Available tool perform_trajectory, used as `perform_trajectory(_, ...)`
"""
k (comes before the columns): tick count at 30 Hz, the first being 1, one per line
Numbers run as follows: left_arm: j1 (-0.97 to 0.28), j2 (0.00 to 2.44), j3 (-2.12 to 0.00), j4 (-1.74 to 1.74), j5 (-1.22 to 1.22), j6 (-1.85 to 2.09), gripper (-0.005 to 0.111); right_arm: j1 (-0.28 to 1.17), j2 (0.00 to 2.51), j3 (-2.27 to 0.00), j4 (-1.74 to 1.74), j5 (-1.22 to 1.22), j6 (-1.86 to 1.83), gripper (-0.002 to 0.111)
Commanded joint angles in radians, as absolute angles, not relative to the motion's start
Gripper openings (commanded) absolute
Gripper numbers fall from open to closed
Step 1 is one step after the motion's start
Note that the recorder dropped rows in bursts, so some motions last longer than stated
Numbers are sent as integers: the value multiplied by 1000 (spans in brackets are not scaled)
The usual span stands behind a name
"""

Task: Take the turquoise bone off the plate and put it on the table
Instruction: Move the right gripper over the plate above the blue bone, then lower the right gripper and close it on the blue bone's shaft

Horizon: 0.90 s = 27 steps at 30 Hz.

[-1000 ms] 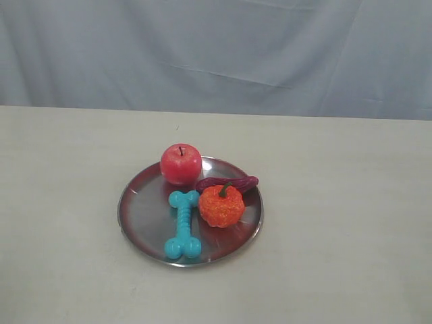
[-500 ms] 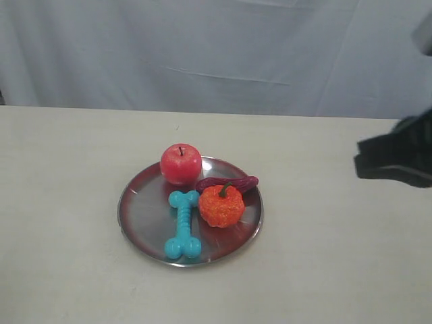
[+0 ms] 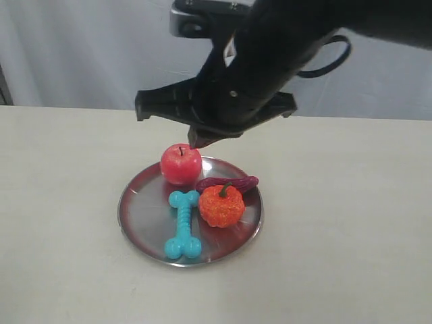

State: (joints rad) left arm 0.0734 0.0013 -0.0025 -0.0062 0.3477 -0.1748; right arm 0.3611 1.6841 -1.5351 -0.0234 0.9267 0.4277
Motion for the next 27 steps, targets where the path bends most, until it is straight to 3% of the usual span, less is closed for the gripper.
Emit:
perform_trajectory(1,78,0,0,-7,342,-177,0,366,1805,-1610,-25,955,456,-1)
perform_trajectory(16,78,0,0,-7,342,-177,0,366,2055,-1616,-31,803,456,-1)
perform_trajectory(27,78,0,0,-7,342,-177,0,366,2105,-1616,-114,793,417,0)
